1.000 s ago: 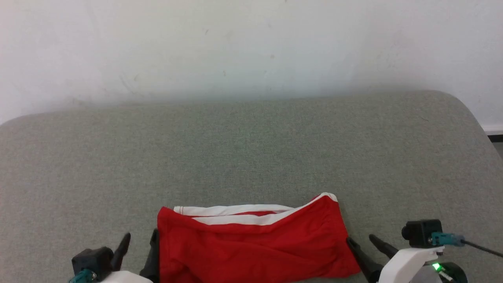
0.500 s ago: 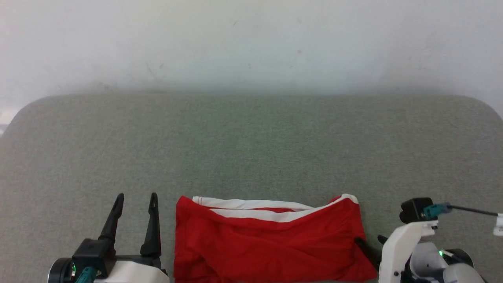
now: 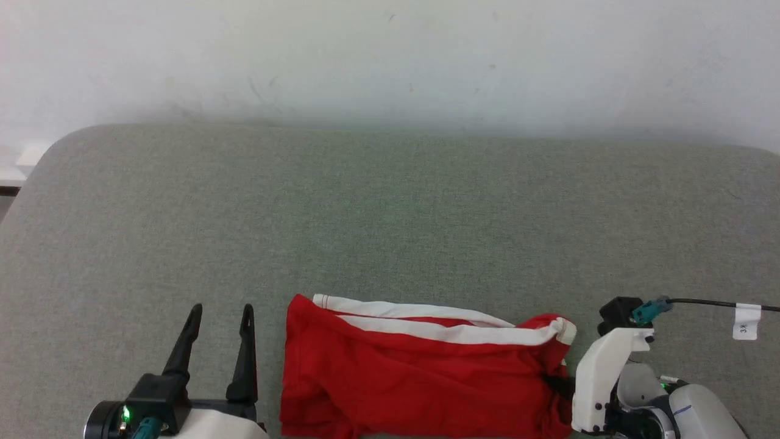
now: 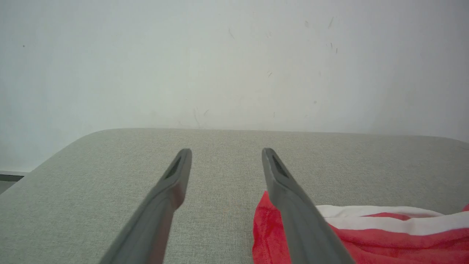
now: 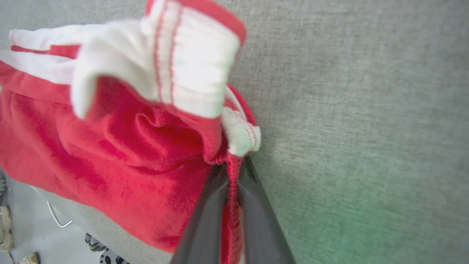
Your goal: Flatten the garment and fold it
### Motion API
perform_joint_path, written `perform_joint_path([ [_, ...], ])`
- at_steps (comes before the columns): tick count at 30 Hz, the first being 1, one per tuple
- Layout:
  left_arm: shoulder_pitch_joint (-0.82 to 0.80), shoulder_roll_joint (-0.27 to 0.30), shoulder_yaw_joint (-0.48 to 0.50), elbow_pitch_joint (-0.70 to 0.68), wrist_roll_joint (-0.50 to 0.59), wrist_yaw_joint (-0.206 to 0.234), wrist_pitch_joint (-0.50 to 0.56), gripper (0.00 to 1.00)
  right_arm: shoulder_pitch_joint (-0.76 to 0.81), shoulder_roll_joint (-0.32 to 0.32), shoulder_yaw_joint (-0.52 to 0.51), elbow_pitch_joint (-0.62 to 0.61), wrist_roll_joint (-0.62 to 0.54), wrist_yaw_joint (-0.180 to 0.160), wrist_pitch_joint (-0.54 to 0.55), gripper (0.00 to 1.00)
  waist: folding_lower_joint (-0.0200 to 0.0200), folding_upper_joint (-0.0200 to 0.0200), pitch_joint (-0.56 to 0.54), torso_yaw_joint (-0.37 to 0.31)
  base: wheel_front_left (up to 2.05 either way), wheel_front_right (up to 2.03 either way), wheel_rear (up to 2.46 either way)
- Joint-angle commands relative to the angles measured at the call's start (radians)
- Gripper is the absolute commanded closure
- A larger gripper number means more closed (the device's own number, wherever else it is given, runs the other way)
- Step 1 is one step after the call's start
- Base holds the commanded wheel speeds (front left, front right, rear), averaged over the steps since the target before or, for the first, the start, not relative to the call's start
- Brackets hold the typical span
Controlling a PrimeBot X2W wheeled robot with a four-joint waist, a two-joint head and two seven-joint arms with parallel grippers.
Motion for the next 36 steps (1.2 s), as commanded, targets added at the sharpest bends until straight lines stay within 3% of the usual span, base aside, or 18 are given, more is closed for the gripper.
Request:
perform_joint_path([
  [1,0.013,-0.007,0.007,0.004,0.012,-0.007,-0.005,0.00,0.028,0.019,0.025,0.017,0.017,0.001,0.010,1.00,0.0000,-0.0001,-0.006,-0.007,0.00,0.00,0.00],
  [9,0.027,-0.029,0.032,0.011,0.045,-0.035,-0.005,0.00,0.067,-0.049,-0.045,-0.132,0.089,0.001,-0.033,1.00,0.0000,-0.0001,-0.039,-0.028,0.00,0.00,0.00],
  [17,0.045,-0.048,0.050,0.005,0.070,-0.054,-0.005,0.00,0.151,-0.082,-0.264,-0.161,0.100,0.001,0.035,1.00,0.0000,-0.0001,-0.057,-0.039,0.00,0.00,0.00],
  [20,0.049,-0.054,0.058,0.009,0.075,-0.060,-0.005,0.00,0.147,-0.034,-0.331,-0.162,0.147,0.001,0.099,1.00,0.0000,-0.0001,-0.058,-0.043,0.00,0.00,0.00],
  [25,0.055,-0.063,0.067,0.019,0.084,-0.068,-0.005,0.00,0.108,0.060,-0.388,-0.181,0.346,0.001,0.255,1.00,0.0000,-0.0001,-0.066,-0.047,0.00,0.00,0.00],
  [30,0.052,-0.070,0.069,0.032,0.090,-0.082,-0.005,0.00,0.060,0.075,-0.319,-0.154,0.589,0.001,0.299,1.00,0.0000,-0.0001,-0.076,-0.039,0.00,0.00,0.00],
  [33,0.047,-0.075,0.069,0.046,0.091,-0.088,-0.005,0.00,0.022,0.076,-0.198,-0.111,0.689,0.001,0.215,1.00,0.0000,-0.0001,-0.076,-0.029,0.00,0.00,0.00],
  [36,0.036,-0.079,0.065,0.053,0.097,-0.093,-0.005,0.00,-0.025,0.076,-0.062,-0.058,0.703,0.001,0.082,1.00,0.0000,-0.0001,-0.070,-0.010,0.00,0.00,0.00],
])
